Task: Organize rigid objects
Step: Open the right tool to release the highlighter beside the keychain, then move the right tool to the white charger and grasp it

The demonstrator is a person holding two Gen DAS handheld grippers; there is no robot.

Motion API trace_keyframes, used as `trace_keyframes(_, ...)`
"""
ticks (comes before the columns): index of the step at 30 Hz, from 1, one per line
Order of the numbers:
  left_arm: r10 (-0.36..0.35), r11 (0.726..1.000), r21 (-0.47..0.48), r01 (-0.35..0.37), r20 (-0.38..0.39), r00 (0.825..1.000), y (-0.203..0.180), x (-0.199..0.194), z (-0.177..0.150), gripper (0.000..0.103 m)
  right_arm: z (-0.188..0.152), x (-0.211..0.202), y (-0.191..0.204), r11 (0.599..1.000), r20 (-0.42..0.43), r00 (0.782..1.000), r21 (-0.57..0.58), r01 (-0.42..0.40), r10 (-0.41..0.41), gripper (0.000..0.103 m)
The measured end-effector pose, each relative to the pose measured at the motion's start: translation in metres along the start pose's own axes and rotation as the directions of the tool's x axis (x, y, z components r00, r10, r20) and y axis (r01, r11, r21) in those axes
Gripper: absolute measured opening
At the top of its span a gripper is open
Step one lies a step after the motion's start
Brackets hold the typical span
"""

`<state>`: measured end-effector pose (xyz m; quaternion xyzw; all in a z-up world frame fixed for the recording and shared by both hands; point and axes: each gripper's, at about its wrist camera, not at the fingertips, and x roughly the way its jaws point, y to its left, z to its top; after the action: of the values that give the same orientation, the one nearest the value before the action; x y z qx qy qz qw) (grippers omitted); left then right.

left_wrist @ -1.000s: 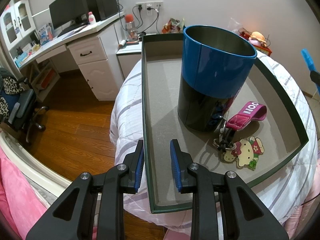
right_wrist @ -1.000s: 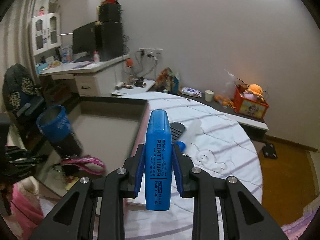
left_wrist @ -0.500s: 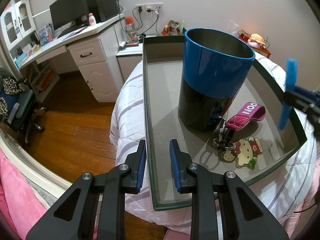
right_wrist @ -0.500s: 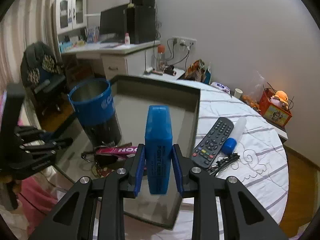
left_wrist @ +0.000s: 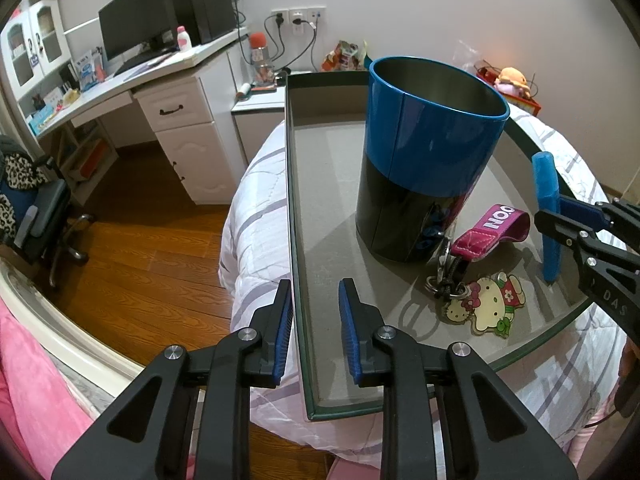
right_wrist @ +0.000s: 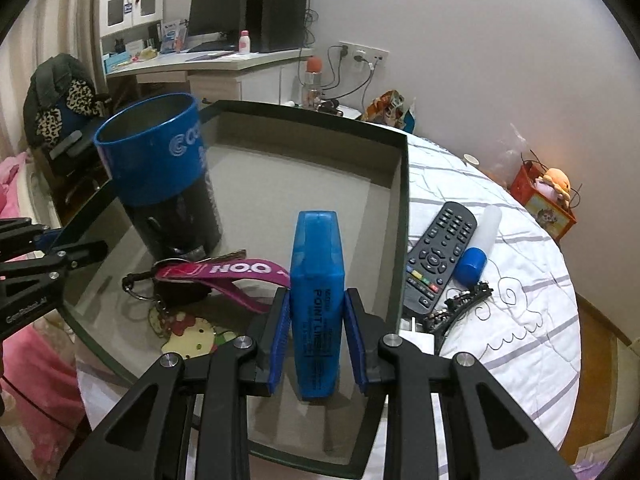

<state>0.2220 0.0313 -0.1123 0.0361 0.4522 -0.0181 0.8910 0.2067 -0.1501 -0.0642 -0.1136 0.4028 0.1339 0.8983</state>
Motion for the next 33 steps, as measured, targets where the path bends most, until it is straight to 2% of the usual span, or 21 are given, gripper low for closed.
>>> trace_keyframes(4, -0.001, 1.000, 0.000, 0.001, 0.001, 1.000, 0.001, 0.000, -0.001, 0.022, 0.001, -0.001, -0.001, 1.000, 0.004, 1.000, 0.005, 0.000, 0.000, 0.035)
trace_keyframes(6, -0.001, 1.000, -0.001, 0.001, -0.001, 1.000, 0.000, 0.000, 0.000, 0.022, 0.002, -0.005, -0.001, 1.000, 0.017, 1.000, 0.001, 0.001, -0.001, 0.052)
trace_keyframes(9, -0.002, 1.000, -0.001, 0.002, 0.000, 1.000, 0.001, 0.000, -0.001, 0.022, 0.001, -0.018, -0.003, 1.000, 0.059, 0.998, 0.003, 0.011, -0.011, 0.054)
trace_keyframes(13, -0.001, 1.000, 0.000, 0.001, 0.000, 1.000, 0.001, 0.000, -0.001, 0.022, 0.000, -0.044, -0.028, 0.998, 0.129, 0.991, 0.061, 0.024, -0.032, 0.056)
trace_keyframes(14, 0.000, 1.000, 0.000, 0.000, 0.000, 1.000, 0.001, 0.000, -0.001, 0.022, -0.002, -0.051, -0.037, 0.996, 0.141, 0.989, 0.081, 0.037, -0.048, 0.060)
trace_keyframes(15, 0.000, 1.000, -0.001, 0.000, 0.000, 1.000, 0.001, 0.000, -0.001, 0.022, -0.004, -0.055, -0.046, 0.994, 0.145, 0.987, 0.099, 0.049, -0.063, 0.065)
trace_keyframes(18, 0.004, 1.000, 0.000, -0.004, 0.000, 1.000, 0.000, 0.000, -0.001, 0.022, -0.014, -0.065, -0.074, 0.983, 0.149, 0.983, 0.163, 0.080, -0.105, 0.066)
trace_keyframes(21, 0.010, 1.000, 0.003, -0.010, -0.002, 1.000, 0.001, -0.001, -0.002, 0.022, -0.029, -0.064, -0.101, 0.973, 0.116, 0.987, 0.214, 0.083, -0.110, 0.066)
trace_keyframes(23, 0.011, 1.000, 0.004, -0.011, -0.003, 1.000, 0.001, -0.001, -0.002, 0.022, -0.039, -0.057, -0.109, 0.976, 0.080, 0.993, 0.207, 0.074, -0.092, 0.066)
trace_keyframes(26, 0.013, 1.000, 0.004, -0.013, -0.004, 1.000, 0.001, -0.001, -0.002, 0.022, -0.051, -0.043, -0.107, 0.983, 0.035, 0.999, 0.181, 0.018, -0.024, 0.066)
trace_keyframes(33, 0.025, 1.000, 0.006, -0.024, -0.009, 1.000, 0.000, -0.001, -0.001, 0.022, -0.069, -0.020, -0.091, 0.994, -0.025, 0.996, 0.080, -0.080, 0.083, 0.066)
